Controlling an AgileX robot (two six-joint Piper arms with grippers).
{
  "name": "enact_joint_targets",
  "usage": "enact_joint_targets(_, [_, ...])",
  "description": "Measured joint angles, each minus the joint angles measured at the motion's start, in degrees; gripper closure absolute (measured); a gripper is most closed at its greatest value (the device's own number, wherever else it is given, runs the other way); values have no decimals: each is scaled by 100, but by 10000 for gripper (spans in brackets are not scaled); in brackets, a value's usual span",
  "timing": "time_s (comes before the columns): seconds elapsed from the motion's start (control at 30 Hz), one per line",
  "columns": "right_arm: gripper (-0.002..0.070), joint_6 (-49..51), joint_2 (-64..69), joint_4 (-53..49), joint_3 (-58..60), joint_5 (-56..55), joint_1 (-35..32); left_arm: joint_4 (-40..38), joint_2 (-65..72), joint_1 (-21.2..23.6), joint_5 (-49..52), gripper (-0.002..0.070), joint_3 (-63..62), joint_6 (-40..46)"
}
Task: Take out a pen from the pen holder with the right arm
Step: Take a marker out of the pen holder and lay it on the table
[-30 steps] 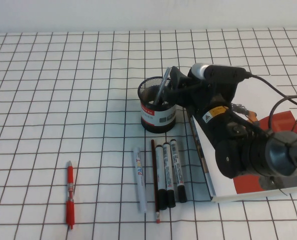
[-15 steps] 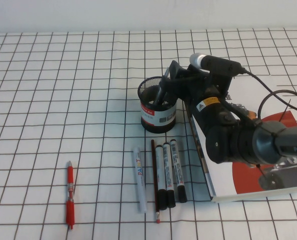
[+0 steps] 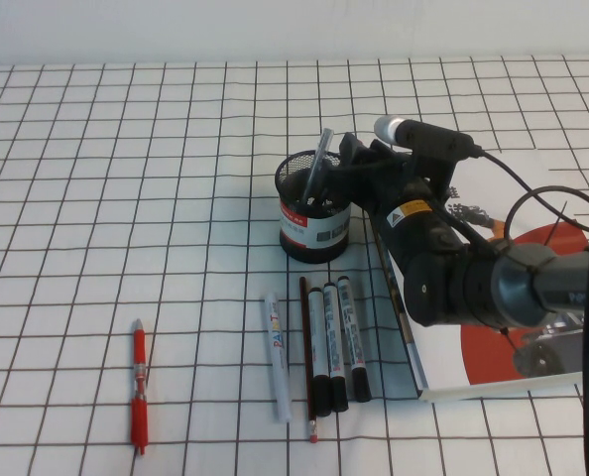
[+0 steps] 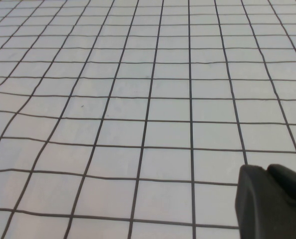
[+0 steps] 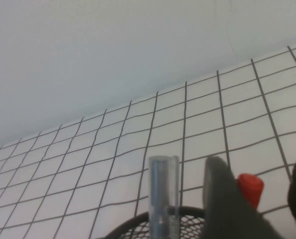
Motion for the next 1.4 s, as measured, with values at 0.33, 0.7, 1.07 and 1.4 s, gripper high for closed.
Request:
enact_joint_targets(0.33, [433,0,22,0,-19,-35,0,0,0,0,0,678,0,0])
enact_joint_targets(0.7, [601,28,22,-36,-19,-91,0,0,0,0,0,678,0,0])
enact_joint_targets(1.07, [624,30,-271,-210,-24,31,0,0,0,0,0,678,0,0])
enact_joint_targets(1.4, [624,-701,-1084,-434,-24,982,0,0,0,0,0,678,0,0])
